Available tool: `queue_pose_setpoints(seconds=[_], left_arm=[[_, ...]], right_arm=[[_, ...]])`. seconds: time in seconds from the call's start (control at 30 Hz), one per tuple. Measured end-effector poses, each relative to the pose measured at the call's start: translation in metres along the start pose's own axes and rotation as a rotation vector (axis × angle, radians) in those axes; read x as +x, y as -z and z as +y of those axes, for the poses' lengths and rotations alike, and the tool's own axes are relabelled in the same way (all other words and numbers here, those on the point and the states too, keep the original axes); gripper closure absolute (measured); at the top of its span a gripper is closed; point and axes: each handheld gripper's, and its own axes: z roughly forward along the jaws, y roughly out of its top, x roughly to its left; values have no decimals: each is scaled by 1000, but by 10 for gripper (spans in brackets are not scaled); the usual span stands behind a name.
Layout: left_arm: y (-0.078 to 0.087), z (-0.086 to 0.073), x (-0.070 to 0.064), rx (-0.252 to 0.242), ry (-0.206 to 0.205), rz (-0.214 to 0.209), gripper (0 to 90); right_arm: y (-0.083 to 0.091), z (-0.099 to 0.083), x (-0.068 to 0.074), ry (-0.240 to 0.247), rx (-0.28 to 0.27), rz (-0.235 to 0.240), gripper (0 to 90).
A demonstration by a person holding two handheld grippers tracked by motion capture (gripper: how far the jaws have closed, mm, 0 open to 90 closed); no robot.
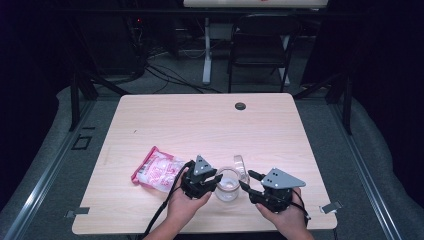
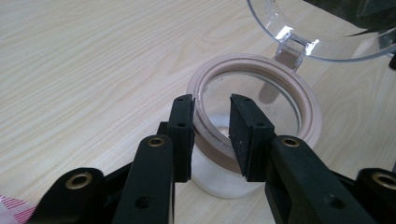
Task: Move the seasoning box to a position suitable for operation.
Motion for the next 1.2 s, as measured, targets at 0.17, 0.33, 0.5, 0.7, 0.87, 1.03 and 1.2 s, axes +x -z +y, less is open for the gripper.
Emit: queue_pose_setpoints(seconds=[0.17, 0.33, 0.5, 0.7, 0.87, 1.03, 1.2], left_arm=[[0, 0, 0, -4, -5, 3, 713], [0, -1, 0, -14, -6, 4, 716], [0, -1, 0, -17, -2, 2, 716], [0, -1, -1, -21, 1, -3, 715], [-1, -1, -1, -33, 15, 0, 716], [-1, 0, -2, -33, 12, 1, 708], [-3, 0, -4, -44, 20, 8, 708]], right_arm=[[7, -2, -8, -28, 0, -2, 592], [10, -5, -14, -54, 1, 0, 588], [10, -6, -17, -64, 10, -12, 591], [7, -9, -20, -88, 12, -7, 618], [4, -9, -26, -126, 2, -18, 652], [-2, -10, -36, -150, -9, -26, 678], [-11, -9, -40, -147, -4, -40, 694]])
